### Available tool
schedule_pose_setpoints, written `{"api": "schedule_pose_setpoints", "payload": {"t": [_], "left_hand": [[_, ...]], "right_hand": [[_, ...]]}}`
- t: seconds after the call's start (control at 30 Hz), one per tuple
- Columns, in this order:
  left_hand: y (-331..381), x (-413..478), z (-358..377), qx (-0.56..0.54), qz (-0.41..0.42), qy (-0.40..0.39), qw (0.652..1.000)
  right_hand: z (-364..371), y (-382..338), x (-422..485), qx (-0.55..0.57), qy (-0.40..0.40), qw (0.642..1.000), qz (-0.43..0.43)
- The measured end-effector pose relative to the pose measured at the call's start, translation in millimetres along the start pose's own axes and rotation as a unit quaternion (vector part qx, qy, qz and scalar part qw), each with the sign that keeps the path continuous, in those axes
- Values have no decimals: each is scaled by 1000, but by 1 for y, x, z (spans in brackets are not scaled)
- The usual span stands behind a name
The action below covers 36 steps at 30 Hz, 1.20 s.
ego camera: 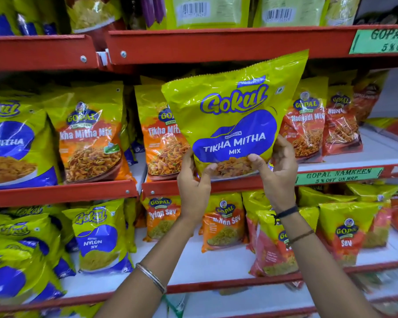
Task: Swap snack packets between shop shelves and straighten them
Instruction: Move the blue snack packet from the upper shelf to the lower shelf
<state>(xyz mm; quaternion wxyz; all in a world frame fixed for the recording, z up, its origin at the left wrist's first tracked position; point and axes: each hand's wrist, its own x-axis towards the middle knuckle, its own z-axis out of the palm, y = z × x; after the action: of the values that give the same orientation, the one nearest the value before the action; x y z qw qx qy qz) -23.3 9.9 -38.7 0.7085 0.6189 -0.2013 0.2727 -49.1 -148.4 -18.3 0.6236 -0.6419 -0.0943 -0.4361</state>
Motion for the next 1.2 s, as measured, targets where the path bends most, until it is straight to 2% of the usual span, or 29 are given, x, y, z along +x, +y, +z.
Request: {"api": "schedule_pose_setpoints", "payload": {"t": [0.13, 0.33, 0.67, 0.9, 1.07, 1.2], "left_hand": [[1, -22, -36, 18, -16, 4, 1000], [-46, -79, -100, 117, -95, -7, 989], [-132, -139, -183, 256, -192, -74, 944], [-176, -128, -201, 266, -293, -59, 917], [-204, -113, -208, 327, -317, -100, 885], [-213, -105, -211, 348, -312, -112, 877]], "right_hand": [[15, -7, -35, 2, -19, 1000, 21], [31, 33, -107, -36, -64, 989, 125], [52, 122, -211, -130, -126, 938, 295], [91, 157, -218, -154, -141, 912, 354], [104, 178, -219, -169, -145, 890, 398], [106, 188, -224, -193, -151, 877, 413]]}}
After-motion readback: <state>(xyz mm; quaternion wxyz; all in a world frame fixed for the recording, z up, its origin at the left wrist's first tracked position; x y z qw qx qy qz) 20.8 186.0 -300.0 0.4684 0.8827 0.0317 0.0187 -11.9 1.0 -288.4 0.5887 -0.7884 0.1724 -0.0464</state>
